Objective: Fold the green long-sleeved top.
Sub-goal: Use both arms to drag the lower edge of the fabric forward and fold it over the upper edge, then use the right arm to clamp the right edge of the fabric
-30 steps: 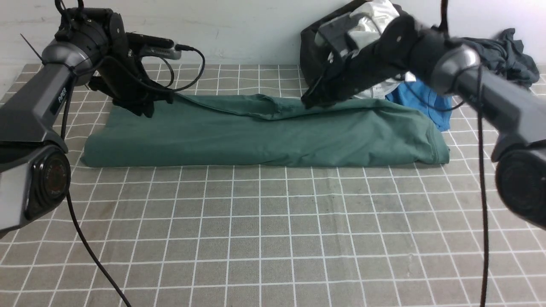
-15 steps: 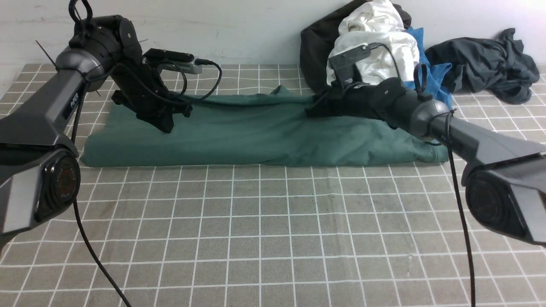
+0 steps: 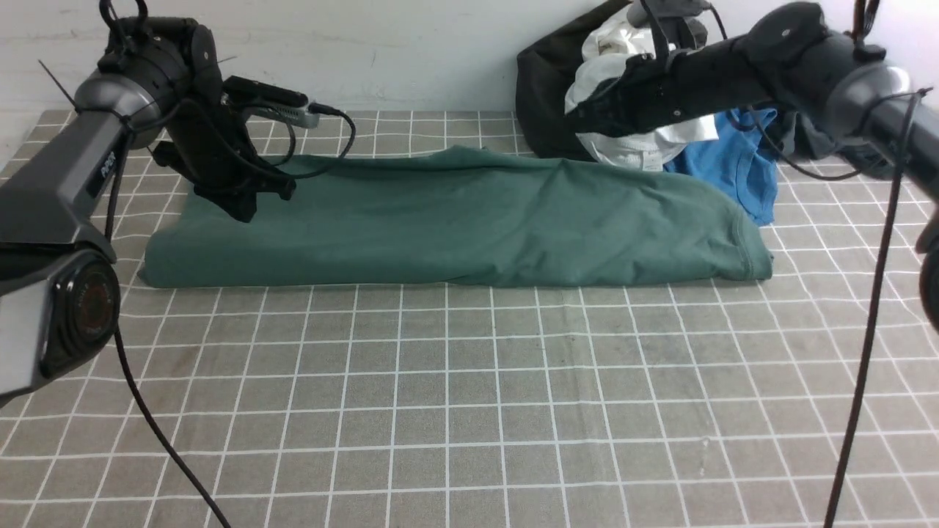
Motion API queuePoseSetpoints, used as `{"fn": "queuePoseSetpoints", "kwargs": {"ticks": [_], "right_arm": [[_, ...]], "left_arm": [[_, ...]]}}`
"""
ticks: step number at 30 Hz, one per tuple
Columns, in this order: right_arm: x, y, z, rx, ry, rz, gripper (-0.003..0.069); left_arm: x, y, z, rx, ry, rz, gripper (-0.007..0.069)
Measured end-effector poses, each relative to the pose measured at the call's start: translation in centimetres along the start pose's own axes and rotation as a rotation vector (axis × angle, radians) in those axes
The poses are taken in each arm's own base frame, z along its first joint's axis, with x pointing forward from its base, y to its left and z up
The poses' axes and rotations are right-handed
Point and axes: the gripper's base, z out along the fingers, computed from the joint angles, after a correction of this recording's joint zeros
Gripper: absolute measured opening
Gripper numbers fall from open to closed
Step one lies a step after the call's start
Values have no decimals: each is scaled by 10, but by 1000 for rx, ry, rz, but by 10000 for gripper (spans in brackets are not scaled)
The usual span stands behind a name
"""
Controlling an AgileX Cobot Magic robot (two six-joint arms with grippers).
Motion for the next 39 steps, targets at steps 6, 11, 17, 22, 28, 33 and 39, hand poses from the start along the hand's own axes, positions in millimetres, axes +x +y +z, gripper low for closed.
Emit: {"fn": "queuePoseSetpoints", "kwargs": {"ticks": [6,11,17,22,28,33,39], "right_arm": [[67,-37,14,277,495,123,-1],[71,-58,-13,488,550,187,16],[55,-57,-69,519,488,279,46],[76,-75,-73,478,494,391,171],[96,-95,-62,472,473,497,495],[93,-95,-60,459,434,507,631],[99,-94,-47,396,421,565,561]], "left_arm": [[24,26,11,20,87,-69,-8],[53,45,-14,32,144,-93,-8],[67,87,-97,15,9,-213,-8],[65,86,-142,93,-126,-232,-7],[51,45,-212,337,-398,-106,-7],[58,14,-278,336,-533,-7,-7],[85,-7,-345,229,-622,71,-7]]}}
